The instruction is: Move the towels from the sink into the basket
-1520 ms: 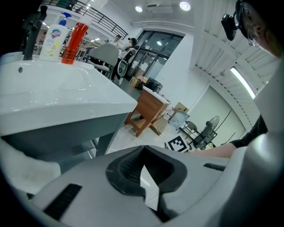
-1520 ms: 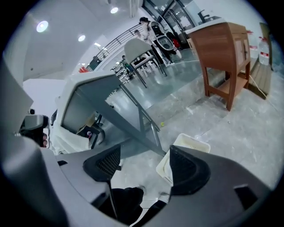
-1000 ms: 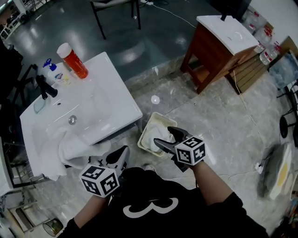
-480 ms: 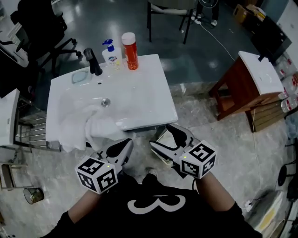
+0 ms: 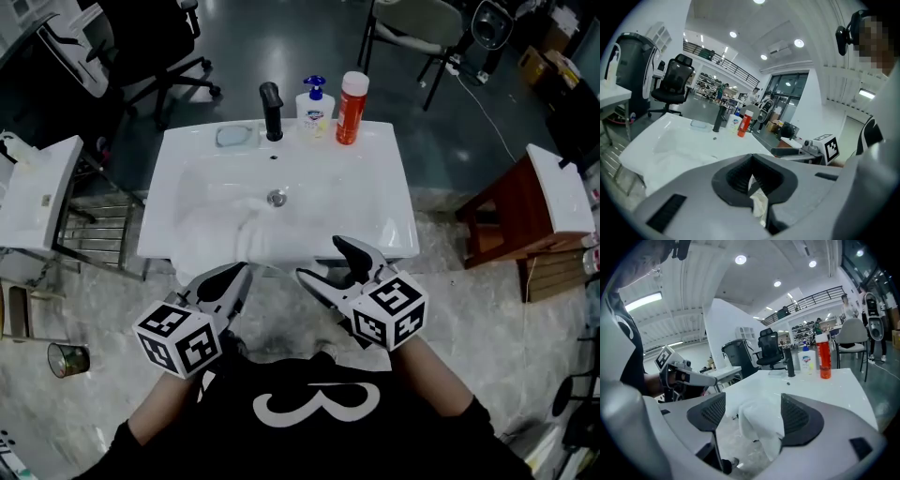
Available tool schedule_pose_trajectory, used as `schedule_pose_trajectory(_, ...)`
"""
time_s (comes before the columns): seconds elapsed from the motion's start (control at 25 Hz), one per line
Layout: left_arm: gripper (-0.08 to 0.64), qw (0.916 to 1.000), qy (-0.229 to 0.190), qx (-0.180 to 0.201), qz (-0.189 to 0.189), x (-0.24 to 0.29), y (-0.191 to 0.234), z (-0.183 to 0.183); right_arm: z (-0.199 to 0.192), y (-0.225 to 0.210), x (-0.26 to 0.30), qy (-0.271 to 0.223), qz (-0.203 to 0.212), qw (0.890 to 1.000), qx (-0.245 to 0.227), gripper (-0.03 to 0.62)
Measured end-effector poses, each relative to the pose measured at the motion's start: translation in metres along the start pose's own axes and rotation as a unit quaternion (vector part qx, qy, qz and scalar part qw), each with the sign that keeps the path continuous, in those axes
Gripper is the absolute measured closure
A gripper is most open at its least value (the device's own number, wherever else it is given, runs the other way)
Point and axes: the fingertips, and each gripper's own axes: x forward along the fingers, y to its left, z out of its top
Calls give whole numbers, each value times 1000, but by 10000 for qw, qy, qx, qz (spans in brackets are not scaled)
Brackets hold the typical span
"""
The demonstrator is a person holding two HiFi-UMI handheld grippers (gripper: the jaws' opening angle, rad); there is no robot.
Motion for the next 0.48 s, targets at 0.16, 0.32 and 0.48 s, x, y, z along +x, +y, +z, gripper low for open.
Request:
schedule_pose_trajectory(0.16,555,9999,-96,24,104,-39,38,18,-2,29,51,205,16,9997,114,245)
schedule_pose_trajectory(0.32,555,9999,-89,106,55,-72,73,28,-11,54,98,391,-131,9988,276,245)
schedule_pose_trajectory(0.48,555,9999,-17,94,-95,-100,108,31,-21,71,134,517,-330,9959,665,245)
